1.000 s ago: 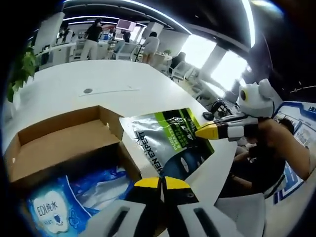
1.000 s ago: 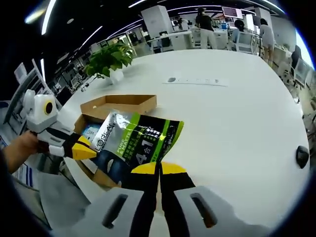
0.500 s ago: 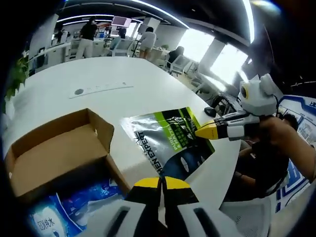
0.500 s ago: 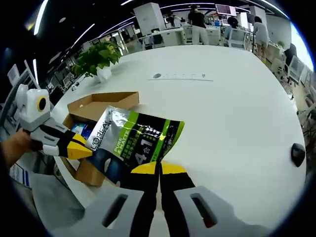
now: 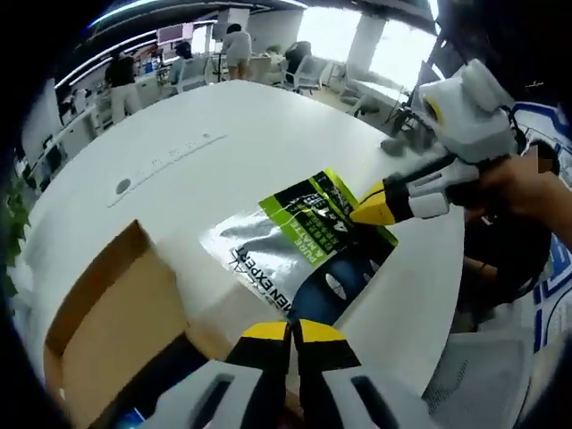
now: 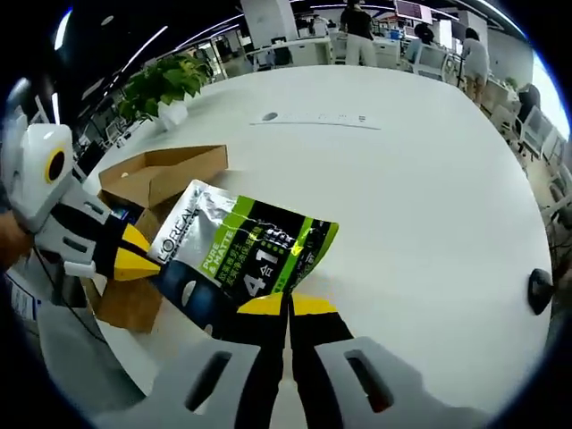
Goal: Operate the shoe box by opening the lid, removing the specified soft item, and placing it in the target area until the item is outside and the box remains undamaged.
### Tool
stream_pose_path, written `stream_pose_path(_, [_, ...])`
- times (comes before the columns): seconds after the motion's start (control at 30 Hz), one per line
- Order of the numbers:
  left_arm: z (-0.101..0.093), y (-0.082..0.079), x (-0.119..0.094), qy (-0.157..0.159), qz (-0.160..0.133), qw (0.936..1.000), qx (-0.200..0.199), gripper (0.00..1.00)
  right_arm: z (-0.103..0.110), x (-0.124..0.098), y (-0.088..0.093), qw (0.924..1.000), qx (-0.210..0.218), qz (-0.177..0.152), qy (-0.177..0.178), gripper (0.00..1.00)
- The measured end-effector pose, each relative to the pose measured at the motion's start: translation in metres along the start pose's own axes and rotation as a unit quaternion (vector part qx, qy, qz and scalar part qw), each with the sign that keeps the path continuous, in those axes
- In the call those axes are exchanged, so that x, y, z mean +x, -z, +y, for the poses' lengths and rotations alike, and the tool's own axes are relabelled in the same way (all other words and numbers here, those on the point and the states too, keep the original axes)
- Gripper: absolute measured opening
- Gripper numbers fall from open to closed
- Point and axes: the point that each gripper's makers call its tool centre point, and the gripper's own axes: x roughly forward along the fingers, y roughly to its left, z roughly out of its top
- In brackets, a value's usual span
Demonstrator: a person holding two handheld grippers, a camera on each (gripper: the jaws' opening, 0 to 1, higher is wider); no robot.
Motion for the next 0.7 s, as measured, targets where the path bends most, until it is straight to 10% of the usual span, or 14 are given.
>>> stream_pose_path(0.7, [0.005, 0.021, 0.036, -0.043, 0.089, 0.9819, 0.162, 0.02, -0.02, 0.05, 0.015, 0.9994, 0.019, 0.02, 0.02, 0.0])
